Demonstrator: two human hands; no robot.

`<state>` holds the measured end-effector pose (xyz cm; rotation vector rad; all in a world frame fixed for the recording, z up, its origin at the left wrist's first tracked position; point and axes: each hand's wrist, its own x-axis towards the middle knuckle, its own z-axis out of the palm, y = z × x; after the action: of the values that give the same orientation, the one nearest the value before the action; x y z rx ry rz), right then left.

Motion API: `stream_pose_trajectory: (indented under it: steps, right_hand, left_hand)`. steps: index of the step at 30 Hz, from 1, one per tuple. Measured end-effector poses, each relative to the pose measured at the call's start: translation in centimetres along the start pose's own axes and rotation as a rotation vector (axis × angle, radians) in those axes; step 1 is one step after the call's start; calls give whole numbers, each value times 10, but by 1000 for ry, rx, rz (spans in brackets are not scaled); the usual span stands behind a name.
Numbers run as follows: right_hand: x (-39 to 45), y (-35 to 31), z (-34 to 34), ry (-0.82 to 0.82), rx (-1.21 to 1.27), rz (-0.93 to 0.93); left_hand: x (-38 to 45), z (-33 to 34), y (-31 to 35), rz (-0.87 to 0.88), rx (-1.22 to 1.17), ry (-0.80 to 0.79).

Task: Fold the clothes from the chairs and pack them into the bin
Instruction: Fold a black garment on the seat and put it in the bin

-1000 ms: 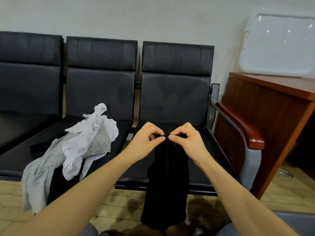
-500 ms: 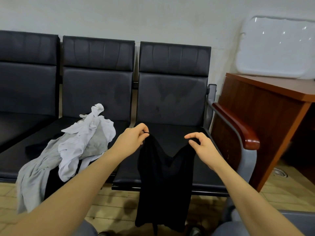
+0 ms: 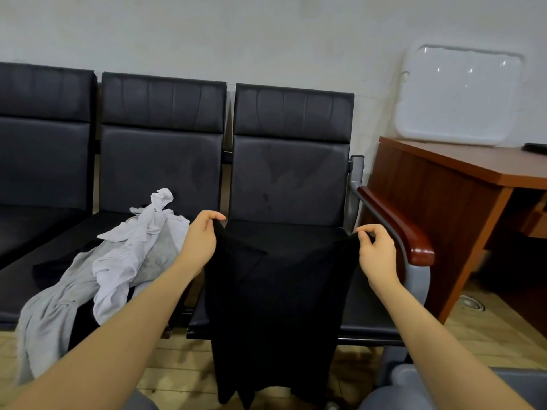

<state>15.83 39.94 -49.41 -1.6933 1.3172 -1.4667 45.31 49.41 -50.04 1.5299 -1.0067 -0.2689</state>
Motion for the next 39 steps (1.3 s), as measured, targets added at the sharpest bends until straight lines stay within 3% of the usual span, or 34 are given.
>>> stream_pose_trajectory:
  steps: [4, 10, 16, 22, 28, 32, 35, 39]
  right_hand:
    - [10, -7, -7, -23, -71, -49]
    - [11, -22, -36, -3, -75, -110]
    - [-3, -40, -57, 35, 33, -84]
    - [-10, -39, -65, -16, 67, -50]
    - [-12, -37, -76, -27, -50, -69]
    - [-5, -29, -73, -58, -52, 2]
    - [0, -14, -70, -60, -75, -9]
    - [0, 6, -69, 60, -102, -2]
  left_hand:
    - [5, -4, 18, 102, 152, -51]
    - [10, -26, 26, 254, 520, -252]
    - [-6, -32, 38, 384, 392, 85]
    - [-20, -30, 56, 308, 360, 168]
    - [-28, -32, 51, 270, 279, 102]
    - [-30, -26, 49, 340, 334, -56]
    - [-29, -24, 42, 367, 488, -101]
    - [-25, -27, 24, 418, 683, -168]
